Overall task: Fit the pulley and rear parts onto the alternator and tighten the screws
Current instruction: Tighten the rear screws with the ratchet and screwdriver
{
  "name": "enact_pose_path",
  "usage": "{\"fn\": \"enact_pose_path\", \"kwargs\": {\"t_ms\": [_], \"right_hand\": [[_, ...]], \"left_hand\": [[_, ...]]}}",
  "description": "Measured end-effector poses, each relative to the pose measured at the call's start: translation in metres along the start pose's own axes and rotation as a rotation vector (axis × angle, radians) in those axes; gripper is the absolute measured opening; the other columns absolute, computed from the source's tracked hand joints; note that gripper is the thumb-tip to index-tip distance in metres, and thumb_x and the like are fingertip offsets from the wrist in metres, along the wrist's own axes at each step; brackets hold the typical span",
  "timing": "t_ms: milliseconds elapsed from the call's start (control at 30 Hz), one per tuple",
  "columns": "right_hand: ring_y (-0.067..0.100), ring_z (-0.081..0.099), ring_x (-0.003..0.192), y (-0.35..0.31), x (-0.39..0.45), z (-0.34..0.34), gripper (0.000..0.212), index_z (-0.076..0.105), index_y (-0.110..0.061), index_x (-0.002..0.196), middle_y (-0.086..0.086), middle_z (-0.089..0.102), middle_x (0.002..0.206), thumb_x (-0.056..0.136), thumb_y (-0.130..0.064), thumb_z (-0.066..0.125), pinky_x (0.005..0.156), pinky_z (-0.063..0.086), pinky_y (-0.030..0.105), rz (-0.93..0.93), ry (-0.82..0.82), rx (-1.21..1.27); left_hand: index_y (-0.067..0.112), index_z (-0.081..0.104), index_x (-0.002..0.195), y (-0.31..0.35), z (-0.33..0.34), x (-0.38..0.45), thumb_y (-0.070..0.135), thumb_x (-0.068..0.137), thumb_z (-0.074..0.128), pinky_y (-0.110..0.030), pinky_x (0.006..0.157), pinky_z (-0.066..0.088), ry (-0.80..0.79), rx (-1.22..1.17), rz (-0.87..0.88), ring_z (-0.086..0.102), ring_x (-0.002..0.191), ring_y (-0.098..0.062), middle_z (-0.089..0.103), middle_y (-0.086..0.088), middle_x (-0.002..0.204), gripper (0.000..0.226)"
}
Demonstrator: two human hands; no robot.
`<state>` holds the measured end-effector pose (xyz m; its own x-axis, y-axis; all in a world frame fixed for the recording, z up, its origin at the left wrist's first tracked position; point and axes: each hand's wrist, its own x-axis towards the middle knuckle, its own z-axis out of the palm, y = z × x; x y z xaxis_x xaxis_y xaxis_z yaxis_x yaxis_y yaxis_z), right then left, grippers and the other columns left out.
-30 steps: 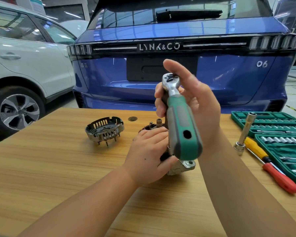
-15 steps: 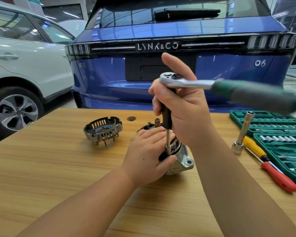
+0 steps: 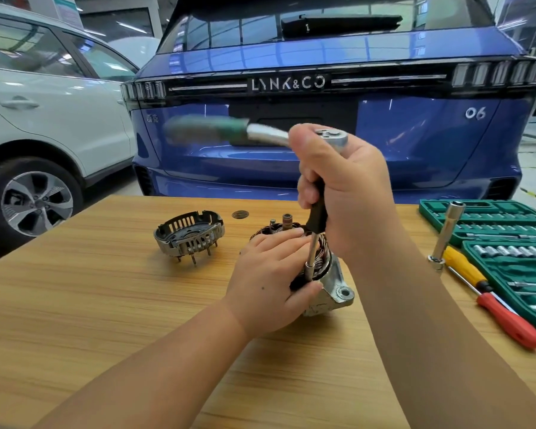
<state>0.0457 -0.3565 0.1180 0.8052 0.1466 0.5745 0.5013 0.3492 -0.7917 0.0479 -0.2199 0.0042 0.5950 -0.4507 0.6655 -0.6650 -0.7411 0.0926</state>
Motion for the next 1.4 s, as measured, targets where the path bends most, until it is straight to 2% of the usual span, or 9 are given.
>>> {"fn": "enact_pose_path", "kwargs": {"t_ms": [267, 567, 700, 833, 900, 1033, 1167, 1300, 1400], "right_hand": [[0.018, 0.05, 0.065, 0.007, 0.0, -0.004, 0.042, 0.056, -0.025, 0.126, 0.008, 0.058, 0.087, 0.093, 0.002, 0.057, 0.062, 0.046, 0.03, -0.081, -0.278, 0.216], [0.022, 0.056, 0.07, 0.009, 0.002, -0.012, 0.043, 0.062, -0.018, 0.129, 0.012, 0.063, 0.091, 0.088, -0.03, 0.059, 0.067, 0.046, 0.032, 0.05, -0.452, 0.458], [0.016, 0.056, 0.063, 0.008, 0.003, -0.005, 0.067, 0.061, -0.013, 0.122, 0.006, 0.063, 0.082, 0.071, -0.049, 0.084, 0.06, 0.047, 0.027, 0.116, -0.303, 0.381], [0.012, 0.042, 0.051, 0.004, 0.002, -0.003, 0.005, 0.072, -0.023, 0.085, -0.003, 0.051, 0.063, 0.087, -0.028, 0.073, 0.056, 0.037, 0.028, 0.031, -0.035, 0.074], [0.011, 0.041, 0.049, 0.003, 0.003, -0.005, 0.007, 0.069, -0.018, 0.092, -0.005, 0.051, 0.06, 0.087, -0.023, 0.069, 0.054, 0.038, 0.027, 0.062, 0.028, 0.039], [0.014, 0.049, 0.062, 0.004, 0.001, -0.008, 0.034, 0.059, -0.022, 0.125, 0.001, 0.059, 0.077, 0.093, -0.01, 0.059, 0.061, 0.043, 0.025, 0.091, -0.204, 0.279], [0.019, 0.052, 0.067, 0.01, 0.0, -0.003, 0.042, 0.061, -0.033, 0.126, 0.007, 0.061, 0.086, 0.092, -0.009, 0.063, 0.065, 0.047, 0.031, -0.15, -0.29, 0.158], [0.021, 0.053, 0.072, 0.01, 0.001, -0.009, 0.048, 0.064, -0.029, 0.129, 0.008, 0.065, 0.091, 0.094, -0.003, 0.047, 0.068, 0.051, 0.032, -0.041, -0.369, 0.31], [0.022, 0.052, 0.075, 0.009, 0.003, -0.012, 0.046, 0.06, -0.02, 0.132, 0.012, 0.062, 0.093, 0.088, -0.032, 0.062, 0.068, 0.049, 0.032, 0.058, -0.433, 0.442]], "left_hand": [[0.017, 0.067, 0.128, -0.001, -0.001, 0.002, 0.046, 0.09, 0.059, -0.047, 0.104, 0.041, -0.031, 0.021, 0.001, 0.052, 0.131, -0.018, 0.066, 0.007, 0.128, 0.048], [0.017, 0.072, 0.111, -0.004, 0.0, 0.001, 0.045, 0.093, 0.058, -0.048, 0.094, 0.045, -0.037, -0.01, 0.008, 0.058, 0.117, -0.021, 0.069, 0.005, 0.114, 0.035], [0.018, 0.069, 0.121, -0.003, 0.0, 0.0, 0.047, 0.092, 0.056, -0.046, 0.104, 0.044, -0.029, -0.009, 0.002, 0.054, 0.124, -0.019, 0.068, 0.004, 0.123, 0.044], [0.019, 0.065, 0.129, -0.001, -0.002, 0.001, 0.048, 0.092, 0.056, -0.046, 0.109, 0.039, -0.05, 0.015, -0.002, 0.047, 0.137, -0.017, 0.064, 0.006, 0.134, 0.048], [0.019, 0.064, 0.131, 0.0, -0.003, 0.001, 0.049, 0.092, 0.053, -0.044, 0.111, 0.038, -0.04, 0.022, -0.005, 0.046, 0.139, -0.016, 0.062, 0.007, 0.136, 0.051], [0.017, 0.065, 0.132, 0.002, -0.004, 0.001, 0.049, 0.091, 0.054, -0.045, 0.11, 0.039, -0.042, 0.02, -0.007, 0.048, 0.137, -0.017, 0.064, 0.006, 0.134, 0.053], [0.015, 0.067, 0.126, 0.001, -0.004, 0.002, 0.044, 0.09, 0.061, -0.044, 0.105, 0.043, -0.026, 0.018, 0.01, 0.054, 0.127, -0.02, 0.068, 0.004, 0.125, 0.047], [0.014, 0.064, 0.129, 0.003, -0.002, -0.001, 0.046, 0.09, 0.057, -0.042, 0.111, 0.035, 0.024, -0.012, -0.005, 0.046, 0.129, -0.016, 0.066, -0.002, 0.129, 0.051], [0.016, 0.067, 0.118, 0.003, -0.001, -0.002, 0.042, 0.089, 0.063, -0.05, 0.101, 0.048, 0.043, -0.047, -0.017, 0.054, 0.116, -0.014, 0.069, 0.002, 0.115, 0.039]]}}
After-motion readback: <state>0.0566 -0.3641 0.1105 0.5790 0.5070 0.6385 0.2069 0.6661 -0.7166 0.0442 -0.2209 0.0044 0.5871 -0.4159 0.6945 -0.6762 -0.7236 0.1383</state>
